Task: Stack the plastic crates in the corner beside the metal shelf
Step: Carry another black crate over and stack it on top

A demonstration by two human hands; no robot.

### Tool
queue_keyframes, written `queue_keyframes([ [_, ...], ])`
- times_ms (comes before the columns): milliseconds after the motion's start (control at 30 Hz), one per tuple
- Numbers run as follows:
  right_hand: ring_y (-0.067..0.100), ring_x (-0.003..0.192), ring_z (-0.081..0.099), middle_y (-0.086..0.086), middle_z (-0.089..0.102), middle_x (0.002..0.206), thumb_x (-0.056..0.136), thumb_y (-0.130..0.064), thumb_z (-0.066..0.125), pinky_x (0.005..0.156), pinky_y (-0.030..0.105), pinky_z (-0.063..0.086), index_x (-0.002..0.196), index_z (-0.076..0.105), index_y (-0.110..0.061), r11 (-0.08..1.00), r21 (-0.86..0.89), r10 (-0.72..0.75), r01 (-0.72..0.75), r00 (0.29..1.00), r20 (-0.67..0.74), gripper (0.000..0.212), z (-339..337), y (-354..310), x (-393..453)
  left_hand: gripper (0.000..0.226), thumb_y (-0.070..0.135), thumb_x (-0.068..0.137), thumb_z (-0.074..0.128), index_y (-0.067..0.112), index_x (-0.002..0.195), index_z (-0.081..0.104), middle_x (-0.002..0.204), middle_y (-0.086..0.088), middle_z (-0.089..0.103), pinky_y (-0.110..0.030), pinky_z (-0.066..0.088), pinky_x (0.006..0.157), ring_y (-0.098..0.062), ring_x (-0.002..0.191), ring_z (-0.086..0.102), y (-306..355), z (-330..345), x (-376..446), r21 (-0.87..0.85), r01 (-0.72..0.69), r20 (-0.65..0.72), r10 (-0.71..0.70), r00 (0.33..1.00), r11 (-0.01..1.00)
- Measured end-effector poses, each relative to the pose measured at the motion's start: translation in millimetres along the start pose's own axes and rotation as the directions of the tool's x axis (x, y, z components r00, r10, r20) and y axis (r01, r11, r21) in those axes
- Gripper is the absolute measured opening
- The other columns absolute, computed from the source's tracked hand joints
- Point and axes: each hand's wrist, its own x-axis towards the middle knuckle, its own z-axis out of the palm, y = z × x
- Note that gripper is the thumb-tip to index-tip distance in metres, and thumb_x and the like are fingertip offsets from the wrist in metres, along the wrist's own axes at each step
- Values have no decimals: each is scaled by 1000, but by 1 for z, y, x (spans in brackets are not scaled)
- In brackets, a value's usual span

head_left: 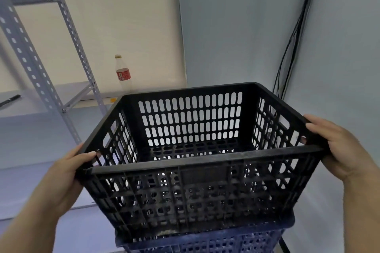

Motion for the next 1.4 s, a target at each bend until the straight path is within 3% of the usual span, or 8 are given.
queue_keyframes([
  [167, 7, 53, 52, -4, 66, 66, 85, 7, 40, 51, 14, 48, 94, 73, -15, 999, 3, -38, 38, 999, -25, 41, 8, 2, 2, 48, -10, 82, 32, 18, 104, 64, 98, -11, 54, -14, 51, 56, -12, 77, 48, 0, 3, 0, -77, 12, -32, -15, 999, 997],
  [367, 12, 57, 53, -3, 65, 62, 86, 7, 39, 52, 16, 47, 72, 77, -23, 999, 16, -36, 37, 999, -34, 50, 12, -1, -3, 51, -11, 78, 28, 17, 101, 64, 90, -9, 51, -11, 46, 50, -12, 68, 42, 2, 8, -4, -97, 16, -35, -20, 999, 995],
  [500, 10, 49, 48, 1, 57, 59, 85, 9, 40, 50, 19, 45, 71, 71, -15, 999, 32, -36, 39, 996, -78, 41, 16, -5, -6, 51, -10, 78, 27, 17, 100, 63, 84, -8, 47, -11, 46, 51, -12, 66, 41, 4, 9, -6, -81, 12, -35, -15, 999, 997],
  [733, 5, 40, 47, 0, 54, 53, 85, 9, 38, 43, 17, 44, 96, 66, -11, 1000, 18, -8, 9, 998, -62, 36, 23, -5, -8, 54, -9, 66, 30, 18, 98, 63, 82, -9, 47, -9, 46, 52, -11, 68, 42, 8, 4, -5, -113, 25, -41, -29, 999, 993],
  [900, 5, 40, 48, -1, 58, 52, 84, 10, 37, 43, 15, 43, 92, 67, -12, 1000, 32, 3, -1, 998, -68, 38, 19, -4, -7, 54, -8, 61, 32, 16, 99, 62, 83, -9, 46, -14, 45, 58, -12, 66, 39, 6, 2, -7, -89, 34, -12, -36, 999, 995],
  [1033, 7, 44, 49, -2, 63, 53, 84, 9, 39, 46, 15, 45, 89, 68, -14, 1000, 25, 5, -3, 996, -94, 38, 12, 1, -2, 48, -4, 53, 34, 11, 92, 59, 79, -9, 42, -22, 34, 63, -14, 64, 36, 8, 12, -15, -58, 26, -3, -26, 1000, 998],
  [1233, 8, 47, 49, -6, 62, 53, 84, 8, 38, 47, 15, 45, 101, 67, -10, 1000, 13, -7, 8, 997, -72, 38, 8, 5, 2, 50, -10, 74, 25, 15, 98, 61, 83, -7, 46, -14, 45, 50, -13, 65, 40, 4, 12, -16, -38, 19, -32, -20, 999, 999],
  [1400, 7, 46, 51, -2, 62, 59, 85, 7, 39, 47, 15, 46, 106, 65, -9, 999, 30, -12, 15, 996, -91, 37, 9, 8, 3, 47, -10, 78, 25, 15, 97, 61, 82, -7, 43, -23, 36, 68, -13, 68, 40, 3, 14, -20, -47, -3, -49, 1, 999, 999],
])
